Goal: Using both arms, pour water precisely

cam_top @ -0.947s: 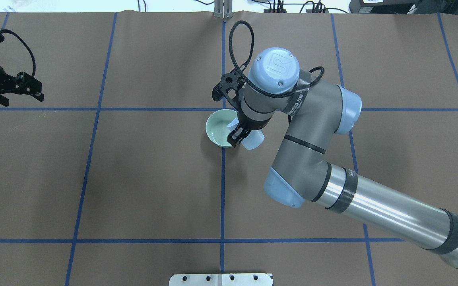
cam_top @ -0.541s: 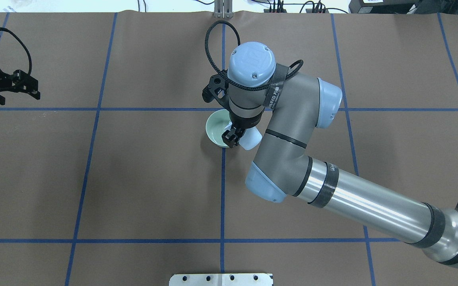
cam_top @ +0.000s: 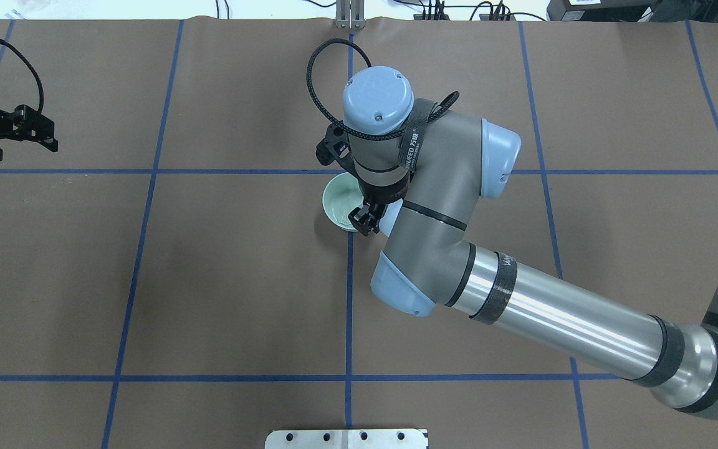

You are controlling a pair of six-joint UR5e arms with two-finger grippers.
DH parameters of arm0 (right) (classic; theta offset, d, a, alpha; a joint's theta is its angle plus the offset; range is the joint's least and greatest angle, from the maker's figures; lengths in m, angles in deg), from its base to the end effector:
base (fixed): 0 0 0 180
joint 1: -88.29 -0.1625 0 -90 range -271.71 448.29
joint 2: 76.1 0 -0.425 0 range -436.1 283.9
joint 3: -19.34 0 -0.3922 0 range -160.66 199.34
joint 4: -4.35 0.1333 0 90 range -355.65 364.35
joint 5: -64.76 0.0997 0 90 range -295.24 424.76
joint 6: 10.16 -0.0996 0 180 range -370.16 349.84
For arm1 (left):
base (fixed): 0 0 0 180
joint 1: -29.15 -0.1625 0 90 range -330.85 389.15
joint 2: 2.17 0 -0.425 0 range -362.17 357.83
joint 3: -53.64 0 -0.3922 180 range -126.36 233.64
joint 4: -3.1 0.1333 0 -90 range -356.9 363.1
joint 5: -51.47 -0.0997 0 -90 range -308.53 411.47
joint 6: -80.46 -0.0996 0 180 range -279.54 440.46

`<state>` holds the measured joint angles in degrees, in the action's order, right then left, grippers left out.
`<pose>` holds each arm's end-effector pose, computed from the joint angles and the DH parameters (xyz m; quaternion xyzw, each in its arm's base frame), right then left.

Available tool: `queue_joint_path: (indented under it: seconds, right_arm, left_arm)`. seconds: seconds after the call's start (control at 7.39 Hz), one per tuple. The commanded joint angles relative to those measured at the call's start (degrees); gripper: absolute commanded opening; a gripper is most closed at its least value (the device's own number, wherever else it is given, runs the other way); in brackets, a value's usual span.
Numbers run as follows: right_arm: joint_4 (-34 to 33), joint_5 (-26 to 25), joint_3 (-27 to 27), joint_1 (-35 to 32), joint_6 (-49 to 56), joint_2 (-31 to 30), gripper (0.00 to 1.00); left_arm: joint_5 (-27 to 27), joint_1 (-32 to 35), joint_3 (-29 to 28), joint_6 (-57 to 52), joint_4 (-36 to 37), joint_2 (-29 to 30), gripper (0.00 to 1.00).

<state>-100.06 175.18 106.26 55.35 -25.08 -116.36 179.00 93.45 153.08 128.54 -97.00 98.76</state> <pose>-0.5571 -0.4784 0.1777 0.1211 -0.2984 -0.3858 0.8645 0.1836 -0.5489 0.4608 0.0127 0.3976 -0.0944 0.9126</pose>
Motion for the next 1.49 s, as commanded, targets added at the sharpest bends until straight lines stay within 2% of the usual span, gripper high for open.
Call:
queue_joint_path:
  seconds: [0.0,0.14,0.54,0.95,1.08,1.35]
  right_arm:
    - [-5.52,-0.91,-1.83,0.33,0.59,3.42,0.0]
    - [-5.71,-0.91,-3.32,0.42,0.59,4.57,0.0]
    - [-8.87,-2.48,-3.25,1.03,0.68,4.93,0.0]
    - [-8.01,-3.28,-2.55,1.65,-1.23,5.11,0.0]
    - [-3.74,-3.63,-2.29,1.65,-2.82,4.67,0.0]
    - [9.86,-3.73,-0.89,1.56,-10.17,0.21,0.0]
  left_arm:
    - [0.0,0.12,-0.03,-0.01,0.0,0.05,1.0]
    - [0.0,0.12,-0.03,0.08,0.0,0.05,1.0]
    - [0.0,0.12,-0.03,0.08,0.17,0.05,1.0]
    - [0.0,0.04,-0.03,0.08,0.17,0.05,1.0]
    - [0.0,0.03,-0.03,0.08,0.17,0.22,1.0]
    - [0.0,0.03,-0.03,0.08,0.35,0.58,1.0]
